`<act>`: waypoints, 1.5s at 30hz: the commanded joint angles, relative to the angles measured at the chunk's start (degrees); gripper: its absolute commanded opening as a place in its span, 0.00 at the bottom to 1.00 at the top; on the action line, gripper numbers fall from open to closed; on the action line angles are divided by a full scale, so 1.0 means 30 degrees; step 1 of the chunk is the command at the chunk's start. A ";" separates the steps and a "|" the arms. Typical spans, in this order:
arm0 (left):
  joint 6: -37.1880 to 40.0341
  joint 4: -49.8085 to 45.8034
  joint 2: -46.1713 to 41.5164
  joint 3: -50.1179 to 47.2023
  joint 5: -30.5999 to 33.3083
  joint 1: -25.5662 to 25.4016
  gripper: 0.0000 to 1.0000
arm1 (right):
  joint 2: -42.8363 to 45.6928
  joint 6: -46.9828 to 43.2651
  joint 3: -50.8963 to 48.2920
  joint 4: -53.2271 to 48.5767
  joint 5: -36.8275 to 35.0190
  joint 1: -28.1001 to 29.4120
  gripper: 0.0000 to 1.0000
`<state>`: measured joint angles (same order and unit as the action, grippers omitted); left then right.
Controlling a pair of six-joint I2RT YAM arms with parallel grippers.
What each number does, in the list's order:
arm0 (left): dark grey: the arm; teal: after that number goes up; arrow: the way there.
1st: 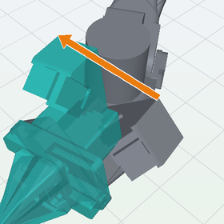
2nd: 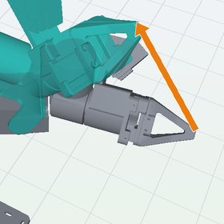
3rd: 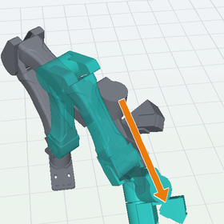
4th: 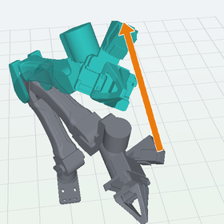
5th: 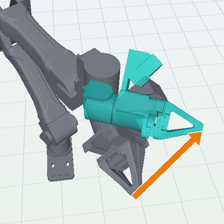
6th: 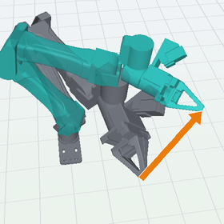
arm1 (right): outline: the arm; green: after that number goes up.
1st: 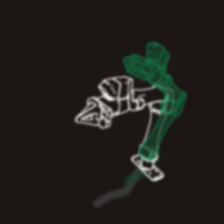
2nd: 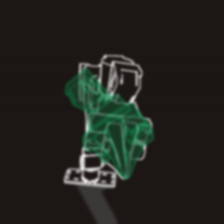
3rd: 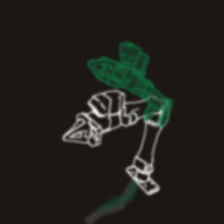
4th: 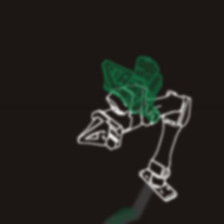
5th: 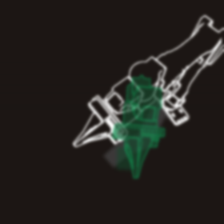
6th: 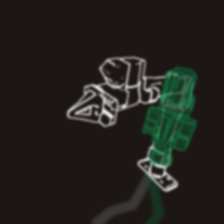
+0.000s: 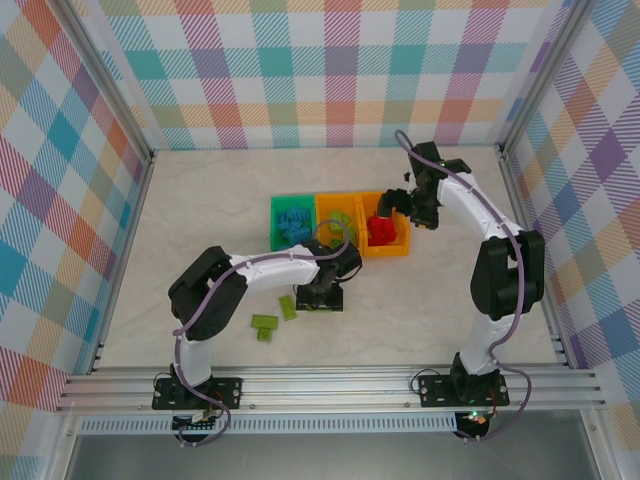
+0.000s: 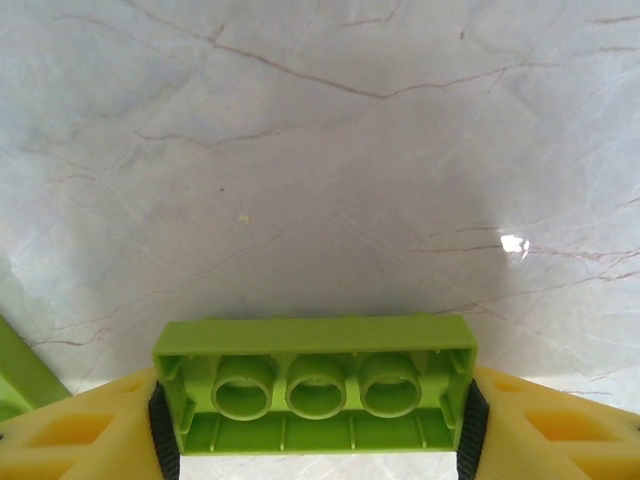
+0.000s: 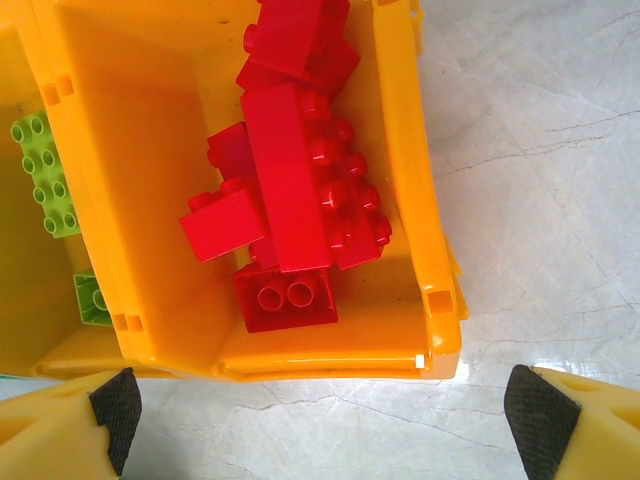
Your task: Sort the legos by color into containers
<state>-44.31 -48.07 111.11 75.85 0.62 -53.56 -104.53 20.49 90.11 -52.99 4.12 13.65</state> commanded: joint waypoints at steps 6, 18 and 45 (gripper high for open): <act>0.0747 -0.1565 0.0288 0.2327 0.1617 -0.0093 0.62 | 0.0889 -0.0214 -0.0006 -0.0178 0.0062 -0.0302 0.95; 0.3205 -0.3345 0.1484 0.8466 0.3148 0.2015 0.64 | 0.0855 -0.0238 0.0111 -0.0063 0.0121 -0.0412 0.95; 0.5677 -0.3173 0.4093 1.5288 0.2039 0.4347 0.96 | 0.1491 0.0141 -0.0634 0.0525 0.0723 -0.0380 0.93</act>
<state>-26.15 -58.11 130.50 123.37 6.92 -40.36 -103.11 20.51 89.69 -52.34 4.82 12.36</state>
